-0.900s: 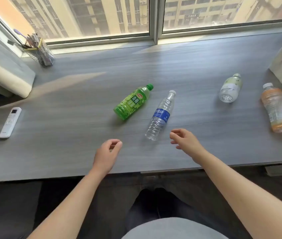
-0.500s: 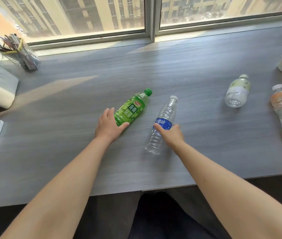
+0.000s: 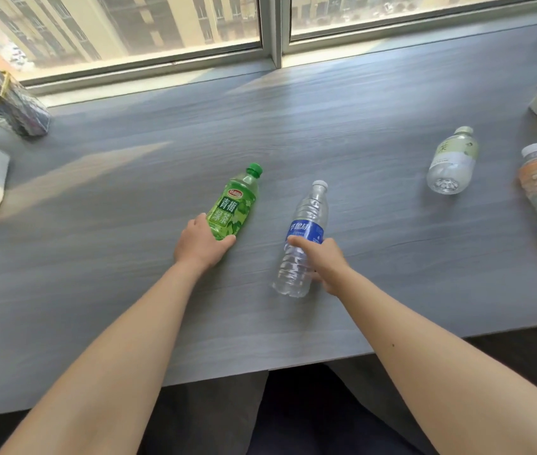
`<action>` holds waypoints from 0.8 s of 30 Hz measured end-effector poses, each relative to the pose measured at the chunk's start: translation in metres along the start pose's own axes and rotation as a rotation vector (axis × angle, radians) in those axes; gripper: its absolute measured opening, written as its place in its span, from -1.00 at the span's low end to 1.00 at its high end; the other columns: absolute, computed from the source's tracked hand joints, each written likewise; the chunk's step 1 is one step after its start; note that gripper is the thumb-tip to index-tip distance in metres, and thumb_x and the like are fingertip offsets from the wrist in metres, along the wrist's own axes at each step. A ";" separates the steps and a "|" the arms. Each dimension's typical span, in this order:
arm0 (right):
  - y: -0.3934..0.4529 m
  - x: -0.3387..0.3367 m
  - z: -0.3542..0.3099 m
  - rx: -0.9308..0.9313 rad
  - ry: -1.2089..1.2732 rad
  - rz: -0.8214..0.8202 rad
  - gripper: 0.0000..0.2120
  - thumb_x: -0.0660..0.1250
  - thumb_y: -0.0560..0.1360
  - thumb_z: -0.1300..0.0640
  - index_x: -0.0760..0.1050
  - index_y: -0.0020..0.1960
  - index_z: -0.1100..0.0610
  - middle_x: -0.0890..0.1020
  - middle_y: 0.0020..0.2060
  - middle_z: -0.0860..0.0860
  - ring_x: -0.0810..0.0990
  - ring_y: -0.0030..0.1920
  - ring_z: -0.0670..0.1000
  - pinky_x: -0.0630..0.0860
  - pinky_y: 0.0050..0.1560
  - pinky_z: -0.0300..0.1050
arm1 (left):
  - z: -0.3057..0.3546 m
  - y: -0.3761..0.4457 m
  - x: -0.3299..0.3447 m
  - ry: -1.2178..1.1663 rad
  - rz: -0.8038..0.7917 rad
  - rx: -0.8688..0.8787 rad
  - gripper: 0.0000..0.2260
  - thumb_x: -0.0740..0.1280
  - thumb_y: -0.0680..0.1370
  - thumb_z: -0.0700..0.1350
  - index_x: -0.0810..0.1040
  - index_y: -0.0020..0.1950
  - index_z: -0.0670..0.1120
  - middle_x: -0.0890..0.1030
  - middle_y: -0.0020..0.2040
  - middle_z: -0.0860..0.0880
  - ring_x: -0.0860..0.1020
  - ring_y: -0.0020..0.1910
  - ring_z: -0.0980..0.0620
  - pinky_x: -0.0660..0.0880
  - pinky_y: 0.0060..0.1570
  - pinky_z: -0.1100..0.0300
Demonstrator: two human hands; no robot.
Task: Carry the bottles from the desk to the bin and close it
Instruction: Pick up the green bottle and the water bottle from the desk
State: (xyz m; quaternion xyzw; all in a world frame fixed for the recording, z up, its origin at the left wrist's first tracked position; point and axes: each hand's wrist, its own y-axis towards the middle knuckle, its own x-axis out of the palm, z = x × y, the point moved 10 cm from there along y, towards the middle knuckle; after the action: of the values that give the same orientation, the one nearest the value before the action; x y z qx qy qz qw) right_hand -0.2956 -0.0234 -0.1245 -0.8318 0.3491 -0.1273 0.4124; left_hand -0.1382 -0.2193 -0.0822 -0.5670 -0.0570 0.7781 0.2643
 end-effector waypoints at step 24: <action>-0.152 -0.112 0.109 -0.146 0.277 -0.386 -0.72 0.41 0.32 0.09 0.54 0.02 0.09 0.70 -0.22 0.06 0.69 -0.17 0.12 0.62 -0.23 -0.03 | -0.061 -0.217 0.058 -0.740 -0.382 -0.034 -0.55 0.43 0.42 -0.16 0.40 0.27 -0.15 0.63 0.02 -0.06 0.63 -0.13 0.05 0.57 -0.24 0.23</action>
State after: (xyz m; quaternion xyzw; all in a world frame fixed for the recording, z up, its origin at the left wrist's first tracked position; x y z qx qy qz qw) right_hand -0.2502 0.1820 -0.0664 -0.8853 0.2453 -0.2911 0.2671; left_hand -0.0199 -0.0194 -0.0690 -0.2327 -0.2651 0.8652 0.3564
